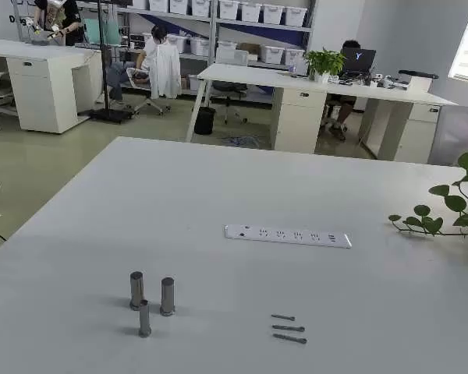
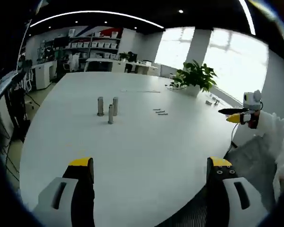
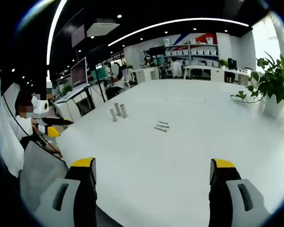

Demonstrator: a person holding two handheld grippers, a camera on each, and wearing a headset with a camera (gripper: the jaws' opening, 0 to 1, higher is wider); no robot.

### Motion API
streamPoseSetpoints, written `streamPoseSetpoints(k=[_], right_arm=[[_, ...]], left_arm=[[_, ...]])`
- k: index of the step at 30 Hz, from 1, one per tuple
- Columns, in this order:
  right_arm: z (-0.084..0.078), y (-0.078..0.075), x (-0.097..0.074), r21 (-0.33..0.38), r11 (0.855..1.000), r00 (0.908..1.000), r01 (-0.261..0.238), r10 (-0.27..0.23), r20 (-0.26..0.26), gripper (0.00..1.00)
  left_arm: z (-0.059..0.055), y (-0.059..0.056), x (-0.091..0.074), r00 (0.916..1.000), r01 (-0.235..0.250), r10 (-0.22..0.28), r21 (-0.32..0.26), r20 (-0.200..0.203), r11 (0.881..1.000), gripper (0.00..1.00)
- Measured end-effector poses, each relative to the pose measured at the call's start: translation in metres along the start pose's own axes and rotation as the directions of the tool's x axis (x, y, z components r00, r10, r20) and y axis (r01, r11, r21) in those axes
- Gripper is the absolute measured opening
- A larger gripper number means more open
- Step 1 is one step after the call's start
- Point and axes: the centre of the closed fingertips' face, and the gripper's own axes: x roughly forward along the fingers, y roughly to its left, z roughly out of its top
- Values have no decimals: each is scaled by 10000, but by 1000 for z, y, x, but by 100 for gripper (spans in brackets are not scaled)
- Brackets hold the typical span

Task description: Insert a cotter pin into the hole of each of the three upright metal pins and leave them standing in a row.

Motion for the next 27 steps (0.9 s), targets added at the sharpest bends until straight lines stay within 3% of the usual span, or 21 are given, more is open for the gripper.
streamPoseSetpoints(k=[2, 9, 13, 21, 27], right_arm=[[-1, 0, 0, -19, 10000, 10000, 6, -6, 0, 98], [1, -3, -1, -73, 10000, 10000, -60, 60, 50, 98], [3, -3, -2, -181, 9997, 9999, -152, 152, 38, 98], [-1, -7, -2, -255, 9996, 9998, -118, 114, -164, 98], [1, -10, -2, -246, 9997, 9999, -45, 42, -122, 98]], left_arm=[[-1, 7, -1, 9991, -412, 413, 265, -43, 9988, 95], [-13, 6, 1, 9984, -411, 400, -266, -400, 9988, 99], [-21, 5, 3, 9968, -510, 498, -189, -623, 9985, 99], [-19, 2, 1, 9973, -633, 618, -376, -401, 9973, 99], [-21, 2, 2, 9959, -699, 682, -279, -602, 9972, 98]])
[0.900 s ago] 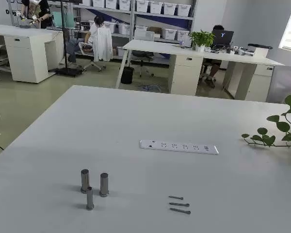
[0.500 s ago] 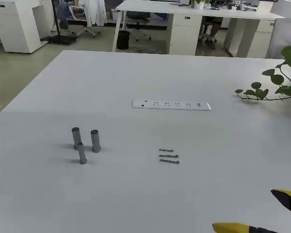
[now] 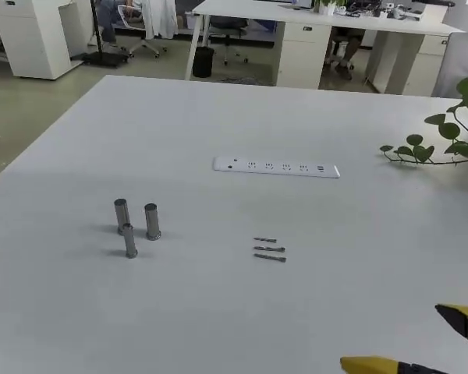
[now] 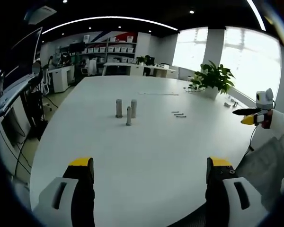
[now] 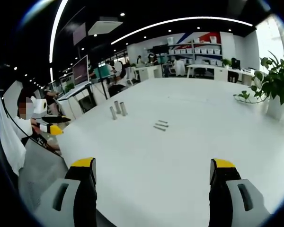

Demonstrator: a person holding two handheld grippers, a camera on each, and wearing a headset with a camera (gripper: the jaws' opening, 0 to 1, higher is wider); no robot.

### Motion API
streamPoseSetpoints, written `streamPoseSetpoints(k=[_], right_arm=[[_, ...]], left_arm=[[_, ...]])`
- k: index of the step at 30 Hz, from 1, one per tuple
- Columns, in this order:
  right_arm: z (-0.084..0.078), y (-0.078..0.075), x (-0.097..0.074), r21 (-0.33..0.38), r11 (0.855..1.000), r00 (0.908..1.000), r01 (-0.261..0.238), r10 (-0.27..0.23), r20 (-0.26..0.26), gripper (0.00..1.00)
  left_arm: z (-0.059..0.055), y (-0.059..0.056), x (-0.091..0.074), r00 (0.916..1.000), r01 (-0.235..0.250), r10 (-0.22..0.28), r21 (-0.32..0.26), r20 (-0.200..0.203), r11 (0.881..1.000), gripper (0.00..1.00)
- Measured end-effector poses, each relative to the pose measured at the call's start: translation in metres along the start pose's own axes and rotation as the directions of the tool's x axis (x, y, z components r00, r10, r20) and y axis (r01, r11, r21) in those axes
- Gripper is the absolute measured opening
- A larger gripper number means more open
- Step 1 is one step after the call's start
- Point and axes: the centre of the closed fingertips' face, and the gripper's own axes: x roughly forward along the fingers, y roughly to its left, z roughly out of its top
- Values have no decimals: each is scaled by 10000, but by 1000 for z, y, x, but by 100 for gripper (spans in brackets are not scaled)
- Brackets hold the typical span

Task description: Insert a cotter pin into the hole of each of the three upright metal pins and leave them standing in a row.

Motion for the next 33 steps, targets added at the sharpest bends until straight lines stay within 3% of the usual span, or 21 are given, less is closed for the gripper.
streamPoseSetpoints(k=[13, 23, 33], right_arm=[[-7, -4, 2, -168, 9997, 9994, 157, -162, -311, 98], [-3, -3, 3, -260, 9996, 9996, 137, -144, -262, 98], [-3, -3, 2, -236, 9996, 9994, 165, -172, -285, 98]], left_arm=[[0, 7, 0, 9999, -137, 137, -400, 1, 9991, 97], [3, 4, 2, 10000, 16, -17, -349, -9, 9994, 99], [-3, 2, 4, 9998, 41, -46, -215, -216, 9998, 99]])
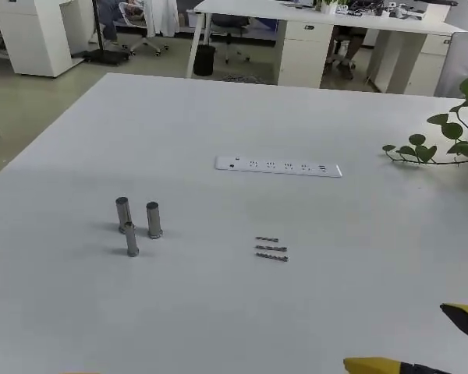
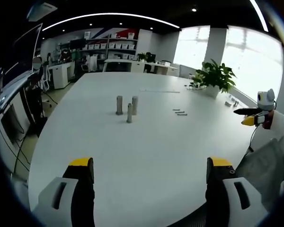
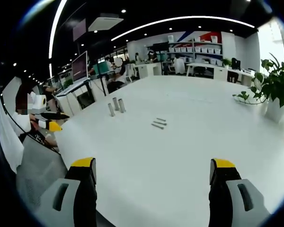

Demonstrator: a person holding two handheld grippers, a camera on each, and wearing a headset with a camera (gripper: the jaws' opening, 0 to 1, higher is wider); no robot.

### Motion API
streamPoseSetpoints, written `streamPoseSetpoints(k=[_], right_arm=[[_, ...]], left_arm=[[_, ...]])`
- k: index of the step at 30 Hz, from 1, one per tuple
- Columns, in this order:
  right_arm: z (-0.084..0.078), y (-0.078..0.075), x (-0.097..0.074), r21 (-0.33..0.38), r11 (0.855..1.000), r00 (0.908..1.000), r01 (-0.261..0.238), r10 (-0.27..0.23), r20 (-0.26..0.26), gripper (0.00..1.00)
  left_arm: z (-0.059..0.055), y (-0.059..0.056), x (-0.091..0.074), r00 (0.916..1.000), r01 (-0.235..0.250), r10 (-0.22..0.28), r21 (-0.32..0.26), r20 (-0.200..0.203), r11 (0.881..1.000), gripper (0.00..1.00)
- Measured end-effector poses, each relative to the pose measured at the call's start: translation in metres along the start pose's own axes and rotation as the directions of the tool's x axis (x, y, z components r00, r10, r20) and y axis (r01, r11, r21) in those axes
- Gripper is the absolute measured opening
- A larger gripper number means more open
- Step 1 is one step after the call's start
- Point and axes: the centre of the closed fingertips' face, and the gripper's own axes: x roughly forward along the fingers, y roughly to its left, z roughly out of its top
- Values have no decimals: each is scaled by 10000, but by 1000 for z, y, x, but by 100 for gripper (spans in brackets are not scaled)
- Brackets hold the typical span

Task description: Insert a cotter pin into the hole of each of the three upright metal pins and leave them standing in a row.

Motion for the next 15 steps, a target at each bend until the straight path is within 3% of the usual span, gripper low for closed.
streamPoseSetpoints(k=[15], right_arm=[[-3, -2, -1, 25, 10000, 9999, 30, -30, -117, 98]], left_arm=[[-4, 2, -2, 9999, -23, 21, -148, -129, 9999, 99]])
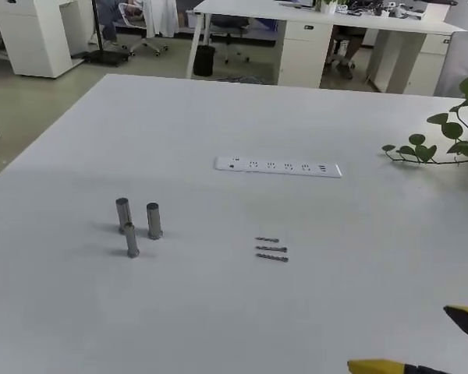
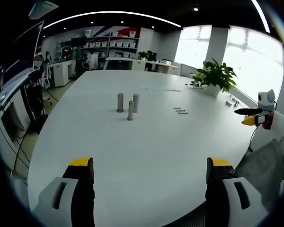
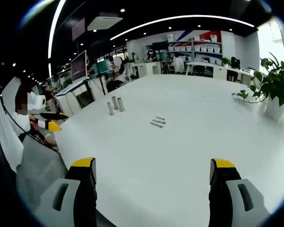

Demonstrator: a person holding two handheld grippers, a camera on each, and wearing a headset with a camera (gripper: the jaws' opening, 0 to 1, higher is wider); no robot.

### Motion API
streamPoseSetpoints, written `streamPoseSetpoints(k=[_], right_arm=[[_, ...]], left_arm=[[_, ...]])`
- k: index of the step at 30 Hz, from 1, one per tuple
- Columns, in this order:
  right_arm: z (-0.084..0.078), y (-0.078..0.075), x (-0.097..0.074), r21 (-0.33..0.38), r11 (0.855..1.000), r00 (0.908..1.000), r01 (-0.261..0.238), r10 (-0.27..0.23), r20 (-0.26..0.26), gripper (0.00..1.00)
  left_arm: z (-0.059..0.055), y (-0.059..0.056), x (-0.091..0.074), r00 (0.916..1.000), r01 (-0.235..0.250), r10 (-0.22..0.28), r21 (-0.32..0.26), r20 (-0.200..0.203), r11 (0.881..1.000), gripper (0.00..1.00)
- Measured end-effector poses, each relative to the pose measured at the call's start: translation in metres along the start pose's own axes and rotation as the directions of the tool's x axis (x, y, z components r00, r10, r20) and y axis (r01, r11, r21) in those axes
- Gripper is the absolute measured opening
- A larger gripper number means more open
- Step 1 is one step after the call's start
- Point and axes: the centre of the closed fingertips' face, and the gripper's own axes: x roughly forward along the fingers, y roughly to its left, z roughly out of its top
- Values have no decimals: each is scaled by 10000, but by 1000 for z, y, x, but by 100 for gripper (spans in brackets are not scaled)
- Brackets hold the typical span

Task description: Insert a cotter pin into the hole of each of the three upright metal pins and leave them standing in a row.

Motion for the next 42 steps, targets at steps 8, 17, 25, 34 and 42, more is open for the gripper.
streamPoseSetpoints(k=[8, 17, 25, 34, 42], right_arm=[[0, -2, -2, 8, 10000, 10000, 58, -58, -52, 98], [2, -1, -3, 29, 9999, 9999, 120, -121, 79, 98], [-4, -4, -1, -38, 9994, 9992, 331, -331, -220, 98], [-1, -2, -1, -6, 9992, 9990, 404, -404, -215, 98], [3, -3, -2, -28, 9984, 9983, 559, -559, -182, 98]], left_arm=[[4, 0, 2, 10000, 74, -74, 39, 11, 10000, 99], [8, 0, 8, 9995, 298, -299, 54, 104, 9995, 95], [16, 2, 18, 9990, 393, -401, 370, 197, 9985, 92], [29, 11, 43, 9969, 692, -709, 474, 350, 9965, 86], [43, 15, 64, 9936, 1033, -1063, 729, 390, 9920, 79]])
